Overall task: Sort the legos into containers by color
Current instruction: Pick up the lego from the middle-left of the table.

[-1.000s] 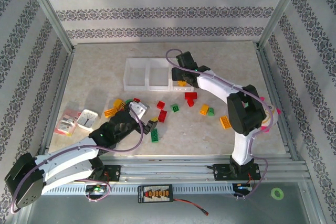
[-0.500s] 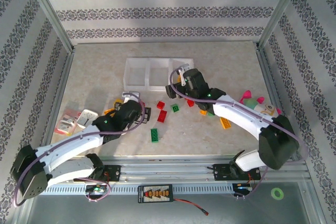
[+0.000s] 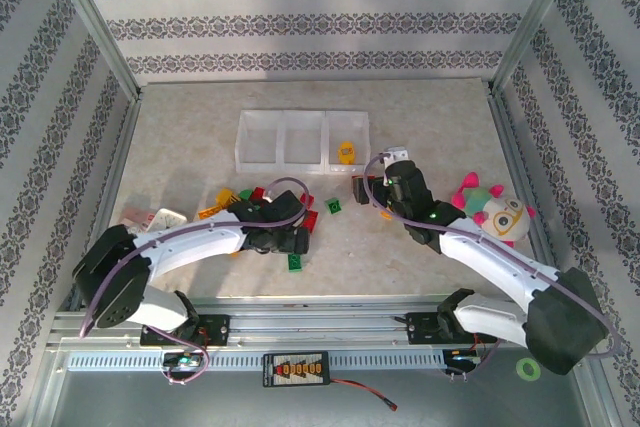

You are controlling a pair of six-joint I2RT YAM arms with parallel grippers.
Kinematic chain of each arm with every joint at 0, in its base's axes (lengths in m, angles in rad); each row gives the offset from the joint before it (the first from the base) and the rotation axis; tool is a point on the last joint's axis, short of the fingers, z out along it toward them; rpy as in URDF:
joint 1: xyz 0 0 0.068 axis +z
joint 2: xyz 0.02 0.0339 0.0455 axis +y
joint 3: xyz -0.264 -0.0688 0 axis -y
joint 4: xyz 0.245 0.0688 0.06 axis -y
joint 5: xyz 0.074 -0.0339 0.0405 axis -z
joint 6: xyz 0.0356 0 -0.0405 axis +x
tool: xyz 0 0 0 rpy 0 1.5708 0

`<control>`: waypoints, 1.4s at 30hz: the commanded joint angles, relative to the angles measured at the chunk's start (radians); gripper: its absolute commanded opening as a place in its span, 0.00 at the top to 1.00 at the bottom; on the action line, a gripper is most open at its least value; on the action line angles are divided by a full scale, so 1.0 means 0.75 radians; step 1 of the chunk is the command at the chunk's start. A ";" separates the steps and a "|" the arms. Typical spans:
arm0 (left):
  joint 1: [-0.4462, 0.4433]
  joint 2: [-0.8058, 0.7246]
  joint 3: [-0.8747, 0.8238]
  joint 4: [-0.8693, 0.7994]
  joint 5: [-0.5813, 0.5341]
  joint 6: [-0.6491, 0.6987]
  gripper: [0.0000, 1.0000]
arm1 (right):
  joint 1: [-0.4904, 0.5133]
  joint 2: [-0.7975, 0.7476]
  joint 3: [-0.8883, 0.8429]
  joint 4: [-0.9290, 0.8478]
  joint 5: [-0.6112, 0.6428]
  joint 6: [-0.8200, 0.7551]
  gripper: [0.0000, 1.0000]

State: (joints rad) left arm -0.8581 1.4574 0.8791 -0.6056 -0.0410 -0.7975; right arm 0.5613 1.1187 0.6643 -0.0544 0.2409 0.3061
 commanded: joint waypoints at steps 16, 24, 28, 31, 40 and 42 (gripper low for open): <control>-0.071 0.260 0.123 -0.049 0.173 -0.117 0.50 | -0.018 -0.062 -0.059 0.025 0.005 0.059 0.03; -0.071 0.174 0.126 -0.090 0.094 -0.128 0.61 | -0.020 -0.067 -0.048 0.034 -0.029 0.079 0.03; -0.071 0.162 0.134 -0.107 0.074 -0.128 0.66 | -0.020 -0.071 -0.043 0.037 -0.047 0.085 0.02; -0.069 0.141 0.145 -0.114 0.049 -0.124 0.66 | -0.020 -0.084 -0.045 0.034 -0.055 0.091 0.02; 0.068 0.082 0.273 -0.154 -0.029 0.021 0.68 | -0.040 -0.163 -0.045 0.003 -0.064 0.107 0.02; 0.127 0.097 0.339 -0.154 -0.031 0.064 0.68 | -0.049 -0.173 -0.035 0.001 -0.083 0.134 0.02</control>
State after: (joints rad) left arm -0.8192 1.5402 1.0702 -0.6849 -0.0273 -0.8211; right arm 0.5381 1.0100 0.6308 -0.0483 0.1963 0.3725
